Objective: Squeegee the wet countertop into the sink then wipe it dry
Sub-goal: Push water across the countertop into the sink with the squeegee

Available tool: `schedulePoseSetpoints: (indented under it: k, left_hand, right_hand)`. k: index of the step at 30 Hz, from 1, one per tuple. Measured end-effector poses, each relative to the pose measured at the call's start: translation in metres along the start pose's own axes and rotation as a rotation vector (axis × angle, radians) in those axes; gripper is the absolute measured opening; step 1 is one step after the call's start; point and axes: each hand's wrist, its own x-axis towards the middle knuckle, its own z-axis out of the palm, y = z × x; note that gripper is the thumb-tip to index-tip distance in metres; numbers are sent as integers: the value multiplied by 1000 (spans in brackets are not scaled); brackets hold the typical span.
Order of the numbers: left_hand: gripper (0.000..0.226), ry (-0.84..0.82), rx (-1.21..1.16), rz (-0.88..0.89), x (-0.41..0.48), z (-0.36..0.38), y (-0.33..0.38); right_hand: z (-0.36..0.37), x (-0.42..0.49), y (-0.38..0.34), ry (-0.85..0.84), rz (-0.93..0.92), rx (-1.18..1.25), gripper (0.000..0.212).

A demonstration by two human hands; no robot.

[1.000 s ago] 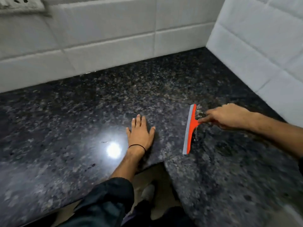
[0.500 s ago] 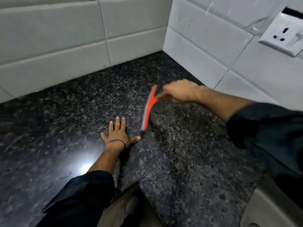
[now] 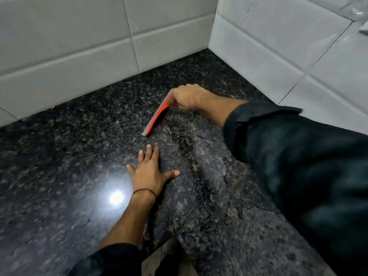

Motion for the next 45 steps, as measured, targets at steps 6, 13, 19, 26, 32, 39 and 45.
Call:
schedulePoseSetpoints:
  k: [6, 13, 19, 26, 32, 39, 45]
  left_hand:
    - [63, 271, 41, 151, -28, 18, -2]
    - [63, 89, -13, 215, 1, 17, 61]
    - [85, -73, 95, 234, 29, 19, 109]
    - [102, -318, 164, 81, 50, 24, 142]
    - [103, -294, 142, 113, 57, 27, 138]
    - [104, -279, 164, 101, 66, 34, 137]
    - [105, -299, 117, 82, 67, 31, 140]
  right_hand:
    - [26, -97, 54, -134, -58, -51, 52]
    - [64, -205, 111, -170, 124, -40, 62]
    - [75, -275, 158, -283, 198, -94, 44]
    - [40, -260, 174, -154, 197, -29, 60]
    - [28, -136, 186, 46, 206, 50, 54]
    - [33, -12, 167, 121, 196, -47, 56]
    - [37, -16, 168, 120, 256, -2, 45]
